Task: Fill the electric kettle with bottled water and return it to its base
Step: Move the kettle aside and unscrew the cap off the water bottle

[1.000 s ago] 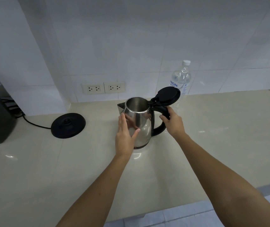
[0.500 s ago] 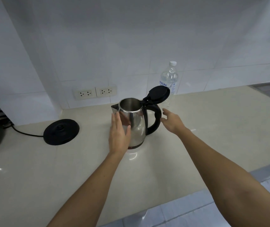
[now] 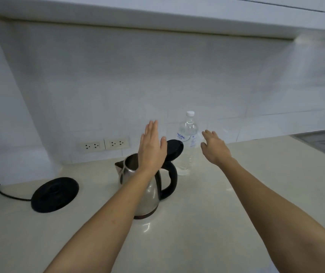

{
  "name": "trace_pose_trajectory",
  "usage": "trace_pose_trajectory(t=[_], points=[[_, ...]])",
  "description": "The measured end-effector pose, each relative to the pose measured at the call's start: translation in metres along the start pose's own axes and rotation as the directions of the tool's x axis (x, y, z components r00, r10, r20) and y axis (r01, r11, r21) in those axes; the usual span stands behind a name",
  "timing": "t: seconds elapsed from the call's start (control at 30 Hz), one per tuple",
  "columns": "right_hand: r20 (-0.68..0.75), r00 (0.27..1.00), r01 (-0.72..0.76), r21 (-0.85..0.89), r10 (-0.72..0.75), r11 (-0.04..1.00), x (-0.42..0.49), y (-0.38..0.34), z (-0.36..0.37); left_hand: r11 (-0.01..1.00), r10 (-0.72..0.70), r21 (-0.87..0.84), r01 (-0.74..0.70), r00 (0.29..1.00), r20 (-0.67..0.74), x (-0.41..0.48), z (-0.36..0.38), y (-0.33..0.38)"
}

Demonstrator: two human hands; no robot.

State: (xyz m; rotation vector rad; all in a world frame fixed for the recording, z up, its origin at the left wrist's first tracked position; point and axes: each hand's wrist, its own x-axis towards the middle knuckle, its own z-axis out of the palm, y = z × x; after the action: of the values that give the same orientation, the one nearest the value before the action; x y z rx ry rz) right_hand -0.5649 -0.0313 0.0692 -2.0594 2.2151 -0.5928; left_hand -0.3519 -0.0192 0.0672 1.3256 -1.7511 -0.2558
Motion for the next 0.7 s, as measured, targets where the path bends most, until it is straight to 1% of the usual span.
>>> trace_pose_trajectory(t=[0.1, 0.23, 0.4, 0.5, 0.63, 0.7], points=[[-0.01, 0.998, 0.066, -0.009, -0.066, 0.998, 0.029, 0.022, -0.022, 1.0, -0.015, -0.001, 0.015, 0.999, 0.032, 0.026, 0.026, 0.033], [0.009, 0.993, 0.114, -0.011, -0.114, 0.993, 0.059, 0.046, -0.037, 0.998, -0.053, 0.033, 0.051, 0.995, 0.08, 0.049, 0.057, 0.059], [0.021, 0.981, 0.194, 0.015, -0.194, 0.981, 0.089, 0.072, -0.044, 0.994, -0.108, 0.022, 0.107, 0.991, 0.076, 0.069, 0.095, 0.087], [0.036, 0.972, 0.229, 0.036, -0.231, 0.973, 0.105, 0.085, -0.044, 0.989, -0.146, 0.036, 0.144, 0.987, 0.064, 0.076, 0.118, 0.092], [0.049, 0.962, 0.262, 0.109, -0.268, 0.959, 0.119, 0.092, -0.041, 0.957, -0.281, 0.087, 0.275, 0.958, 0.059, 0.074, 0.145, 0.085], [0.051, 0.954, 0.285, 0.144, -0.295, 0.948, 0.126, 0.094, -0.037, 0.937, -0.344, 0.081, 0.34, 0.938, 0.047, 0.071, 0.157, 0.079]])
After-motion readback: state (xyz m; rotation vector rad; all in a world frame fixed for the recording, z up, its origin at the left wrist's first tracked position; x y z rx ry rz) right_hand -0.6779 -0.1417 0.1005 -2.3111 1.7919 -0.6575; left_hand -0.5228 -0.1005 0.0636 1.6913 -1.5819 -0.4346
